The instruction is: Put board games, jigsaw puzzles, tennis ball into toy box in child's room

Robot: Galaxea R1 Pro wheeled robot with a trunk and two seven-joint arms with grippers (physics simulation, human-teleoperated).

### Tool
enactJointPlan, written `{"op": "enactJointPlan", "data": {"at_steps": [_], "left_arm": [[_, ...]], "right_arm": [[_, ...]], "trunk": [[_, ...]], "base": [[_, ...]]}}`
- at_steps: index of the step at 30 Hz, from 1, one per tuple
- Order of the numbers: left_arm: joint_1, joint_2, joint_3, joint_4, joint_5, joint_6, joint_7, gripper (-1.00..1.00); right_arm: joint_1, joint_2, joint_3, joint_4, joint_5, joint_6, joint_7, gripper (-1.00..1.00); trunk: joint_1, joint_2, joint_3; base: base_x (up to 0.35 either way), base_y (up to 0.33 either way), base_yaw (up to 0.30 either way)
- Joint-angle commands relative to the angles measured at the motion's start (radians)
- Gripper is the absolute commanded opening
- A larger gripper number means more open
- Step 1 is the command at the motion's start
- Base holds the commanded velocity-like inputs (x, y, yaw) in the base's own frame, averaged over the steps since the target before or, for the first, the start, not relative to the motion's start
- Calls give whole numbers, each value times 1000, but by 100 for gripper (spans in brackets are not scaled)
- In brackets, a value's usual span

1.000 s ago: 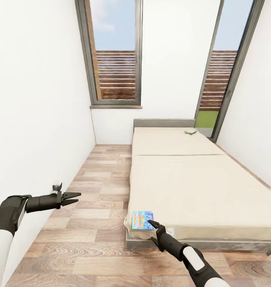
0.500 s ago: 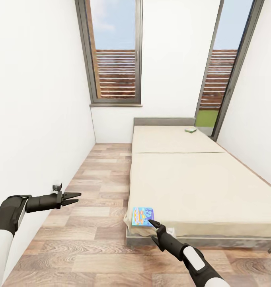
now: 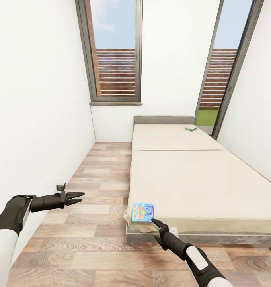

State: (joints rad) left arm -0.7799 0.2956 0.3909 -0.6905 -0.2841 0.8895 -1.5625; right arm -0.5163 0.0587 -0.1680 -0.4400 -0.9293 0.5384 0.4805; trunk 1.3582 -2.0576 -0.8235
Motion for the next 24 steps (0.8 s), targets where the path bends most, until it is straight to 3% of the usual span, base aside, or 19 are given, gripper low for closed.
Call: {"op": "enactJointPlan", "data": {"at_steps": [1, 21, 24], "left_arm": [[-1, -2, 3, -1, -10, 11, -8, 100], [-1, -6, 5, -1, -9, 12, -8, 100], [-1, -7, 5, -1, -9, 12, -8, 100]], "right_arm": [[-1, 1, -7, -2, -3, 9, 1, 100], [-1, 0, -6, -21, -4, 11, 41, 100], [-1, 0, -5, -23, -5, 11, 43, 100]], "trunk": [[4, -8, -4], [80, -148, -67], [80, -148, -67]], "base": [[0, 0, 0], [0, 0, 0], [0, 0, 0]]}}
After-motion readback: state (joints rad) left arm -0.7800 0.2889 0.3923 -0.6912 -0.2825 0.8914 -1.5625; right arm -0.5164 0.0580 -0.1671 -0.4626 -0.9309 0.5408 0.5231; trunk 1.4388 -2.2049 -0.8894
